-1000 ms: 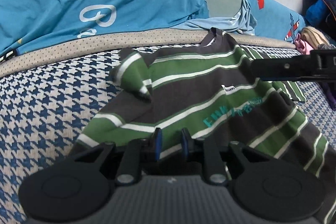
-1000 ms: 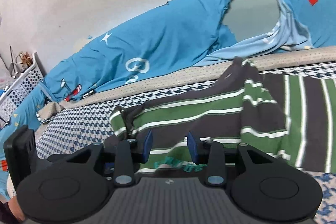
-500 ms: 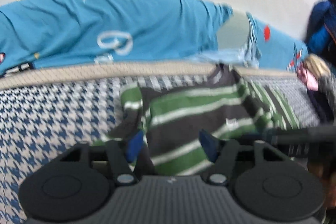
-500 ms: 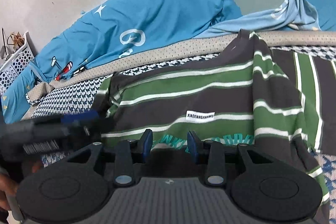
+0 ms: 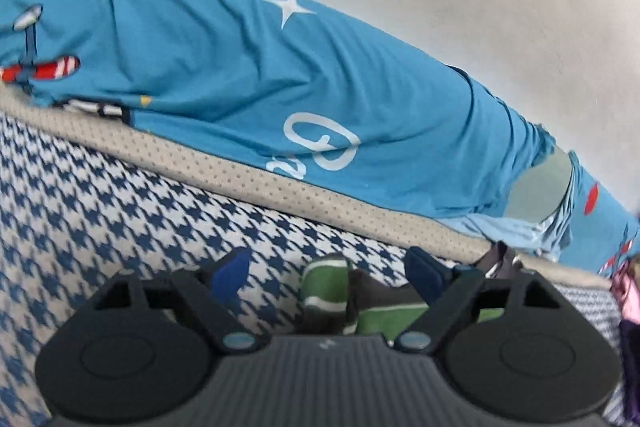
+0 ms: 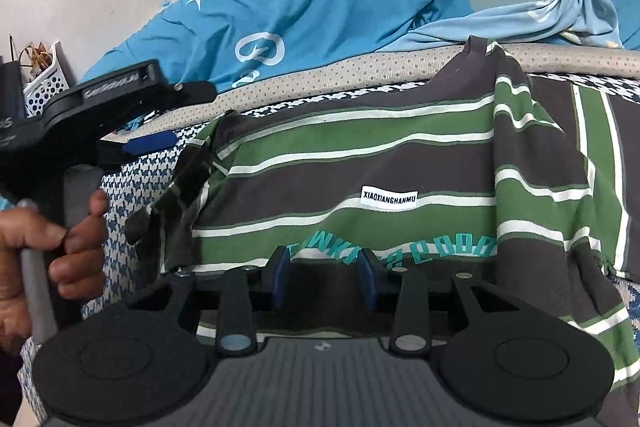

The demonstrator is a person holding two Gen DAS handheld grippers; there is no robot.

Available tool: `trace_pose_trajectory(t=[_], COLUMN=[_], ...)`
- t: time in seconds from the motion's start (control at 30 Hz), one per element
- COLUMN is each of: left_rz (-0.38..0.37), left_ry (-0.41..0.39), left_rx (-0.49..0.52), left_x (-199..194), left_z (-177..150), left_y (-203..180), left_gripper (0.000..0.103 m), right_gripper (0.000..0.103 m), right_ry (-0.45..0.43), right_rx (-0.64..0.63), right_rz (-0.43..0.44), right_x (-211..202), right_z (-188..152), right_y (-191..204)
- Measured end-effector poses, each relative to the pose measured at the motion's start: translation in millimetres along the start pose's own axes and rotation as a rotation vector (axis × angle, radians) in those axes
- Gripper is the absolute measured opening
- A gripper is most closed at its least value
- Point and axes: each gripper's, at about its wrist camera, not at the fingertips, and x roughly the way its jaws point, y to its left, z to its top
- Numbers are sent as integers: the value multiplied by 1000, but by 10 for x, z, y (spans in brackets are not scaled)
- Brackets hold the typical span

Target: Fold clothes

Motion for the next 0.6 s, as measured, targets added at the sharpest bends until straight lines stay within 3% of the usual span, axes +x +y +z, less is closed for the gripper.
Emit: trace_pose_trajectory(t=[0.1, 0.2, 0.27, 0.3, 0.37, 0.47, 0.6], left_rz=[-5, -16, -29, -32, -26, -54, -101], left_ry=[18, 46, 63, 71, 77, 63, 47], left_rx=[-9, -8, -7, -2, 33, 74, 141], left_x=[111, 193, 230, 248, 263, 193, 74], left_z=[-33, -76, -107, -123, -162, -195, -227], left_y=[-29, -68, -91, -105, -150, -234, -356], left_gripper=[82, 68, 45, 40, 20, 12, 12], right_gripper=[37, 37, 37, 37, 37, 37, 37], right_ry=[3, 3, 4, 5, 7, 5, -16], right_rx=[9, 15, 20, 23, 31, 38, 47], right_rz=[4, 12, 13, 12, 13, 8, -12], right_x=[4, -2, -7, -9, -15, -22, -58], right_z=[4, 4, 6, 9, 20, 38, 88], right_y=[-12, -23, -33, -39, -51, -53, -82])
